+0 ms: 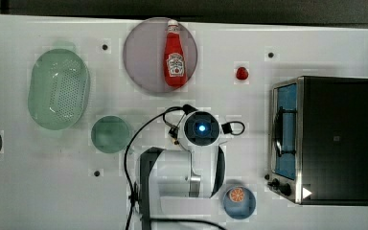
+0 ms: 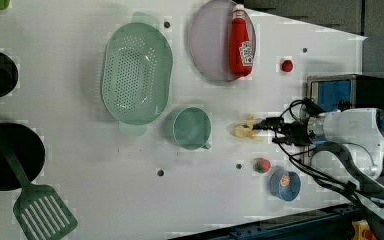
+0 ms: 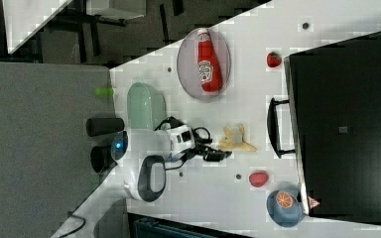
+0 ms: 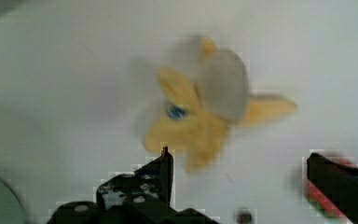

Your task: Pick Banana and place it in mug.

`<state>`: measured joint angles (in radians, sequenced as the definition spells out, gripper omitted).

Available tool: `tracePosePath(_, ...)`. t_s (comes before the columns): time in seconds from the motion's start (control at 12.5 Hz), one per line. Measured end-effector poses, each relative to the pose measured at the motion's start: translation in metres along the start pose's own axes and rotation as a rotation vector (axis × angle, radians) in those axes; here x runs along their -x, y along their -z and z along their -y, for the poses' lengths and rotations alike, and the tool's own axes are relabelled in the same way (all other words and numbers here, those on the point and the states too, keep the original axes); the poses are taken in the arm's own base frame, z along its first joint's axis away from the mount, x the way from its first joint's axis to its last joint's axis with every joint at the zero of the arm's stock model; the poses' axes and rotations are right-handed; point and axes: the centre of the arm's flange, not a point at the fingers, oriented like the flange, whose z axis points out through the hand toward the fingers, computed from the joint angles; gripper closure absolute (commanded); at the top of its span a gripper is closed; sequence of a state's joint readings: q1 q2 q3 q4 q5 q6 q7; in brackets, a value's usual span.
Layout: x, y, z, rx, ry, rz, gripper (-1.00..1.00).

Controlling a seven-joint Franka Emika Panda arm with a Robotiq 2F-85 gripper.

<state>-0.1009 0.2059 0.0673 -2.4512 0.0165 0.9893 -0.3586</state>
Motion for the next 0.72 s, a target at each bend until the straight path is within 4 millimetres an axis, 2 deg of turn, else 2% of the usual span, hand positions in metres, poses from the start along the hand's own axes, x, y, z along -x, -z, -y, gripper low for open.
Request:
tracePosePath(0.4, -0.004, -0.052, -0.001, -0.005, 0.02, 0.01, -0.98)
tracePosePath(0.48, -0.003, -0.058, -0.002, 0.001, 0.031, 0.019, -0.72)
tracePosePath(0.56, 0.001, -0.062, -0.005, 0.006, 0.042, 0.013, -0.54)
tracePosePath(0.72, 0.002, -0.063, -0.005, -0.008, 0.048, -0.021, -0.01)
